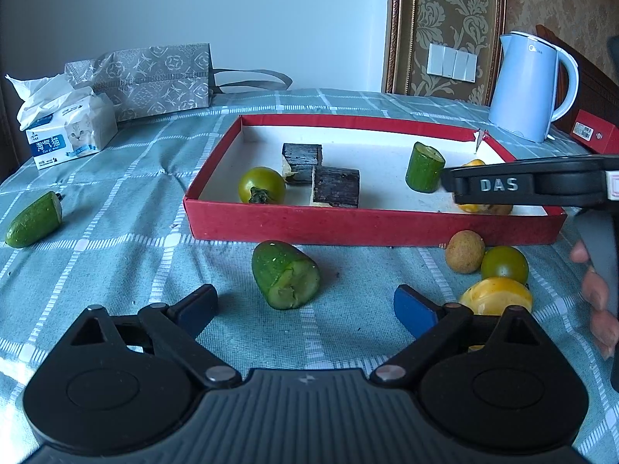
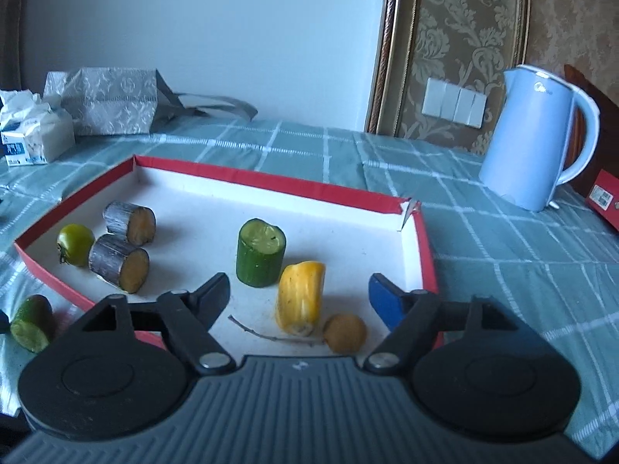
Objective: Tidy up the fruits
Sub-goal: 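Carry the yellow pepper chunk into the red tray and open the right gripper, then close the left gripper on the green cucumber chunk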
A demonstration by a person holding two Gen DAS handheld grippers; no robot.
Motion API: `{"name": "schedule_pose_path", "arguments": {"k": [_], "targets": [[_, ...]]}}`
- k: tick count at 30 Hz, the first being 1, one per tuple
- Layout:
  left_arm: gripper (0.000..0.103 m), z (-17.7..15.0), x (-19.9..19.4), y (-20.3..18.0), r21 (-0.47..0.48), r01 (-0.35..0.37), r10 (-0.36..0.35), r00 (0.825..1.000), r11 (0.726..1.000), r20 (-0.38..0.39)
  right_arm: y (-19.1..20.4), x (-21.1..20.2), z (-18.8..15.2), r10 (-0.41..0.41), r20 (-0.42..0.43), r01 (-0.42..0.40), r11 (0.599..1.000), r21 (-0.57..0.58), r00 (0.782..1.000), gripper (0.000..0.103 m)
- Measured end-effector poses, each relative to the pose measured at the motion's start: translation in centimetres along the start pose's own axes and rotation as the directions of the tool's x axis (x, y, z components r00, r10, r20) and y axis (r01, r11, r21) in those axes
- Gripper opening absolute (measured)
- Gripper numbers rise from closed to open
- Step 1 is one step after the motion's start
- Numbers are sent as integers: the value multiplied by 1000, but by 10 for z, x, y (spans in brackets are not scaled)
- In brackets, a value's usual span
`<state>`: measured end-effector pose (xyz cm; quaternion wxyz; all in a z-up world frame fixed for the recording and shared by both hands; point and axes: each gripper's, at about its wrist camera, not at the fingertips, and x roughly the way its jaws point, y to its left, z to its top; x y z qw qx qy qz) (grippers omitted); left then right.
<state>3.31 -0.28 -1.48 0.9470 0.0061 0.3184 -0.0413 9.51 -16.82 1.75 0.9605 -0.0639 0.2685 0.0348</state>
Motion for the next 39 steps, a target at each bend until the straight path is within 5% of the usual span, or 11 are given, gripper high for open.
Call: {"name": "schedule_pose_path", "arguments": {"k": [6,13,16,24,29,34,39], "targets": [[98,0,0,0,-2,1,-1,1000,1000,1,-14,-28,-5,-22,122,11,996,85,992,91],[98,0,-1,1,-13,10,-10,1000,1000,5,-45,-52,-26,-12,169,-33,966,257,986,92],[99,-1,-3,3,-19,5,-5,1000,1000,9,-51,-60,-37,-30,187,-28,954,298,982,102],[99,-12,-23,15,-26,17,-16,998,1000,57,-48,-68,-47,-65,188,12,962,271,980,103],[99,-15,-35,43,-158,14,7,992,987,127,-44,-70,-47,-39,197,-13,967,254,980,103],[99,-4,-22,43,-164,27,-14,997,986,78,-40,-69,-47,-39,183,-5,973,233,982,103],[99,4,-7,29,-130,-40,47,998,991,51,-38,-66,-46,-43,167,4,973,229,985,103]]}}
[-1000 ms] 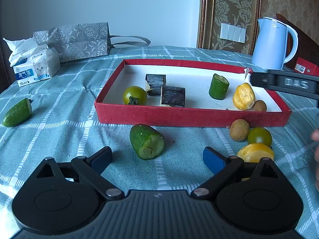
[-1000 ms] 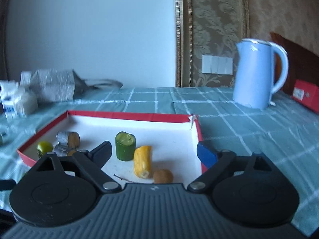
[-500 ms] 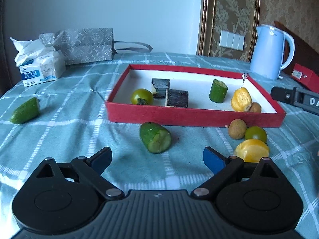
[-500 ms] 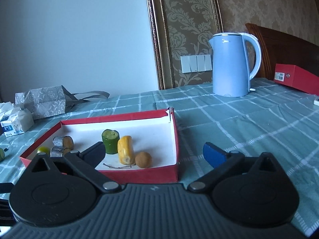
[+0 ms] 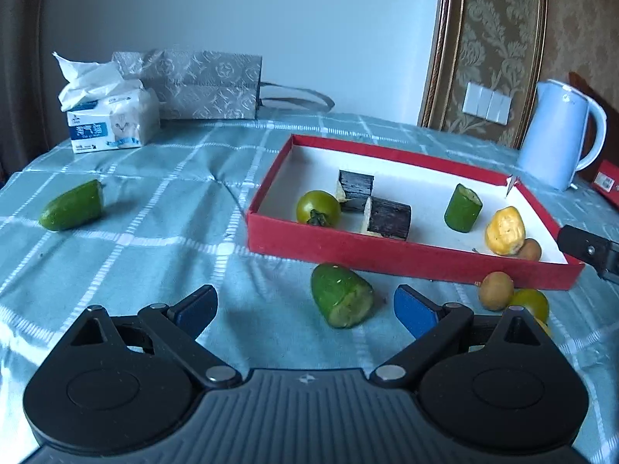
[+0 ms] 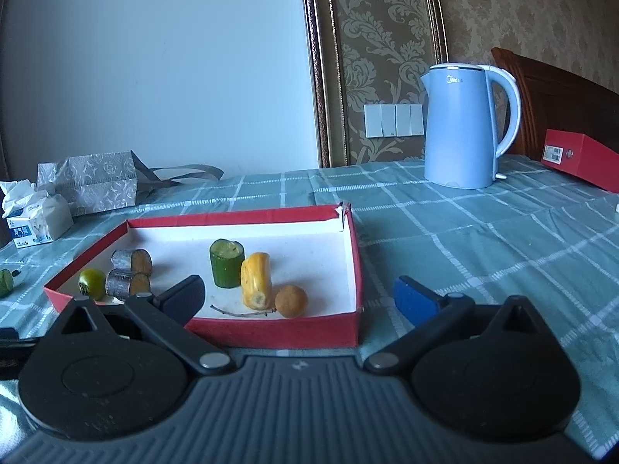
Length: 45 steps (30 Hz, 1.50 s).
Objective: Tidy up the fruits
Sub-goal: 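Close the left gripper on the green cucumber chunk, then lift the cucumber chunk with the left gripper while the right gripper grasps a yellow pepper piece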
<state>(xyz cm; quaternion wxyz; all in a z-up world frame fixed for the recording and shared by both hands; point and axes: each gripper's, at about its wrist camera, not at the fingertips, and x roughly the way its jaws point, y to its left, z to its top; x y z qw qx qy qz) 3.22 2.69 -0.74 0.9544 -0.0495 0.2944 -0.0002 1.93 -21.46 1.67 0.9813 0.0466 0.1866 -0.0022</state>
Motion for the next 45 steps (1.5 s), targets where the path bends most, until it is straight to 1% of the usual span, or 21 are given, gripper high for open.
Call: {"name": "schedule_pose_path", "arguments": {"k": [3,4,5,7,8,10,11,13,14,15,19,23,25,28,31,33,38,42,45], "targets": [[98,2,9,-4,-3,-8,8,1000,1000,-20,1,1,-1,-5,-6,4,1000,-14,1000,103],[94,3,11,-4,-3,-24,24,999,1000,-26,2,1,-1,-7,-7,7,1000,-22,1000,103],[92,3,13,-4,3,-36,36,999,999,-28,3,1,-2,-8,-6,8,1000,-29,1000,103],[82,2,13,-5,19,-52,53,998,998,-19,5,1,-2,-11,-4,11,999,-40,1000,103],[79,2,13,-6,26,-49,49,999,998,-17,5,1,-2,-13,-2,13,999,-44,1000,103],[67,2,13,-8,35,-41,41,999,999,-12,5,1,-1,-15,1,15,999,-45,1000,103],[64,2,12,-9,41,-37,37,999,998,-9,5,1,-1,-15,1,15,999,-45,1000,103],[48,2,11,-10,43,-29,29,1000,999,-5,5,1,-1,-18,1,18,999,-45,1000,103],[44,1,11,-9,42,-25,25,1000,999,-2,5,1,-1,-19,0,19,999,-44,1000,103],[38,2,10,-8,40,-27,27,1000,999,-1,4,2,-1,-20,-2,20,999,-41,1000,103],[38,2,9,-2,11,-1,1,1000,1000,2,3,2,-1,-22,-13,21,999,-40,1000,103],[38,3,9,1,3,11,-11,1000,1000,3,4,1,-2,2,-25,-3,999,-53,1000,103],[38,3,9,2,-2,14,-14,1000,1000,3,5,-1,-3,24,-31,-26,997,-67,999,103],[38,2,9,2,3,14,-14,1000,1000,3,5,-8,-5,95,-57,-99,993,-71,994,103],[38,2,9,1,6,12,-12,1000,1000,3,-1,-22,-10,186,-106,-192,980,-49,977,103],[38,2,9,1,8,11,-11,1000,1000,2,-3,-32,-15,233,-139,-242,969,-47,962,99],[38,2,8,1,8,12,-12,1000,1000,2,6,-44,-22,290,-199,-313,945,-93,936,88],[38,2,8,1,9,11,-11,1000,1000,2,18,-38,-25,307,-241,-341,933,-117,921,78],[38,2,8,0,9,11,-11,1000,1000,2,22,-30,-28,332,-274,-370,923,-102,903,71]]}}
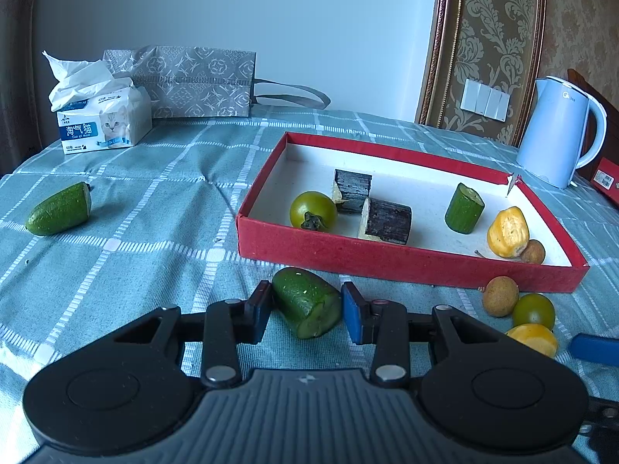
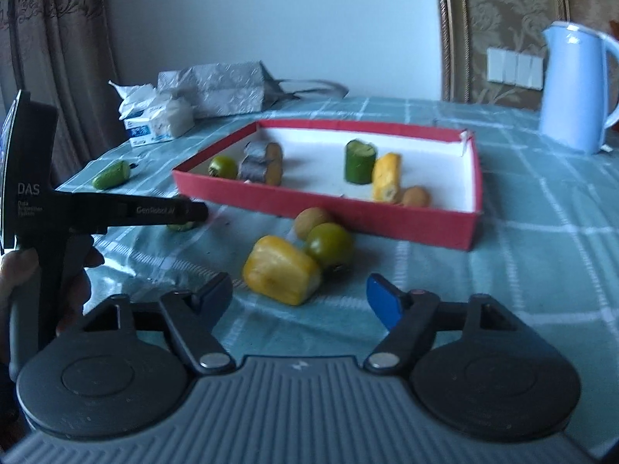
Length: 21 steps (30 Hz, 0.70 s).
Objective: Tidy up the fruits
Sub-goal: 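Lift the cucumber chunk with the left gripper while the right gripper grasps a yellow pepper piece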
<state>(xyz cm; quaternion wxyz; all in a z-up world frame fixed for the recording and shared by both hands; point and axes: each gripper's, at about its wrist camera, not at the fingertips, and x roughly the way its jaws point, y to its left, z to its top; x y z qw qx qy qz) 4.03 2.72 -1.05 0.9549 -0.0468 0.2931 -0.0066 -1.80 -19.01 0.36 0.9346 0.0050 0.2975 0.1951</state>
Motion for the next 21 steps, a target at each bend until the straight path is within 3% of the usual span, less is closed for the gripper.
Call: {"name": "schedule_pose_path", "arguments": {"k": [11,12,13,21], "targets": [[38,0,0,0,3,-1,1,1000,1000,0,17,32,6,-6,-26,4,999,-43,1000,66],[38,0,0,0,2,-1,1,1000,1000,-1,20,33,6,-18,-26,16,998,-62,999,62],[38,0,0,0,3,-1,1,1000,1000,-1,22,32,6,-19,-20,18,998,-65,1000,49],[38,0,0,1,-1,2,-2,1000,1000,0,19,23,4,-11,11,11,998,-60,1000,49]]}}
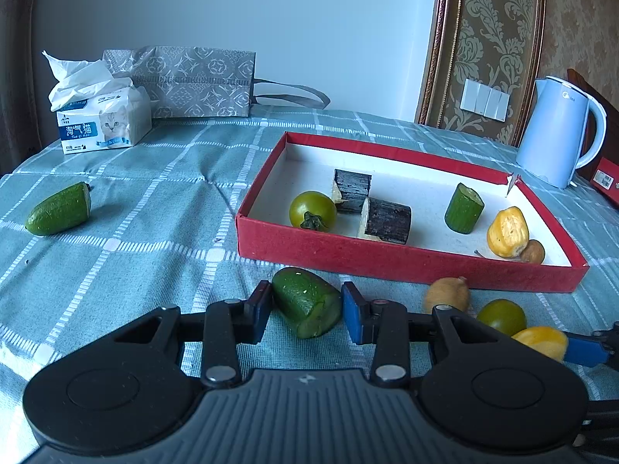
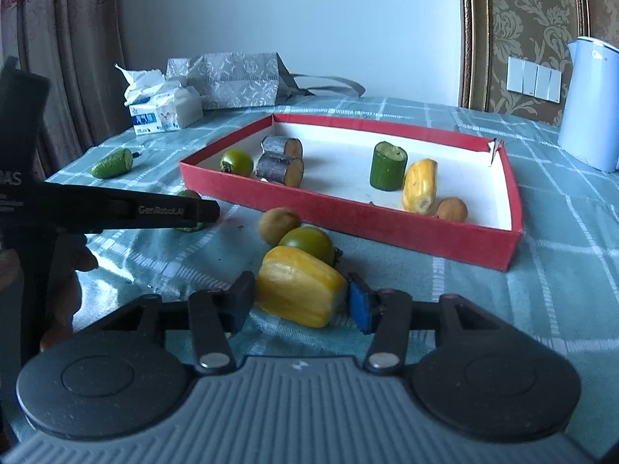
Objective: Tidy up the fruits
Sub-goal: 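Lift the cucumber chunk with the left gripper while the right gripper grasps a yellow pepper piece, then lower the cucumber chunk into the red tray and open the left gripper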
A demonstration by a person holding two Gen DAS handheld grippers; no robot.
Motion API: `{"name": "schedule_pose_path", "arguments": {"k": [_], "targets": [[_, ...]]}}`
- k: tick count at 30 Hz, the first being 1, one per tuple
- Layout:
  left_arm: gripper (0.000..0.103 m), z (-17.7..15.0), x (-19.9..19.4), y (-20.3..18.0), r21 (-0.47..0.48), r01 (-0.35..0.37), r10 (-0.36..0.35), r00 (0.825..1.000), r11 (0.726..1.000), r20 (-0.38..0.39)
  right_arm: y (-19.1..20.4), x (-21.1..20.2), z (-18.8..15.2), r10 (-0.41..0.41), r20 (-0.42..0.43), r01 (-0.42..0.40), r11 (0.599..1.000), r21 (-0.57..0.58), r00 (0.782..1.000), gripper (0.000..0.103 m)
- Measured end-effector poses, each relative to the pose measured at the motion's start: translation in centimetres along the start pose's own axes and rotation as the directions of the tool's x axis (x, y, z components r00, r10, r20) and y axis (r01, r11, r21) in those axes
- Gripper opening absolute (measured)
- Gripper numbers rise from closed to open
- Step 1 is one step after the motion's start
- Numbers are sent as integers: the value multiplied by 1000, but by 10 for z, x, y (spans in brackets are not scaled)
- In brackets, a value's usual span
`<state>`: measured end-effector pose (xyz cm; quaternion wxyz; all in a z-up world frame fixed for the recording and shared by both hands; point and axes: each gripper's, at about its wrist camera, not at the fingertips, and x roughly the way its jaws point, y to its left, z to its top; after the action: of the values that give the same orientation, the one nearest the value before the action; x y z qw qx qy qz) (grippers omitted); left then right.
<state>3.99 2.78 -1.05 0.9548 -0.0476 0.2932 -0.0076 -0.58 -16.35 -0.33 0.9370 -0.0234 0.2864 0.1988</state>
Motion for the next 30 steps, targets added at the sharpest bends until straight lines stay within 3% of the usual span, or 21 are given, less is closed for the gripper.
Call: {"name": "schedule_pose_path", "arguments": {"k": [4,7,14,23,30], "targets": [[38,0,0,0,0,0,0,1000,1000,0,-9,-19,4,-21,76,18,999,31,997,49],[38,0,0,0,-2,2,-2,1000,1000,0,-23,-24,13,-97,118,91,994,54,988,49],[38,-1,-2,-1,7,18,-18,1000,1000,6,-52,-11,9,-151,104,133,977,164,983,49],[38,1,-4,2,-16,11,-11,1000,1000,8,-49,-12,3,-183,127,163,975,154,975,49],[38,25,-18,-9,-1,34,-34,995,999,89,-50,-13,2,-184,132,162,973,166,974,49]]}}
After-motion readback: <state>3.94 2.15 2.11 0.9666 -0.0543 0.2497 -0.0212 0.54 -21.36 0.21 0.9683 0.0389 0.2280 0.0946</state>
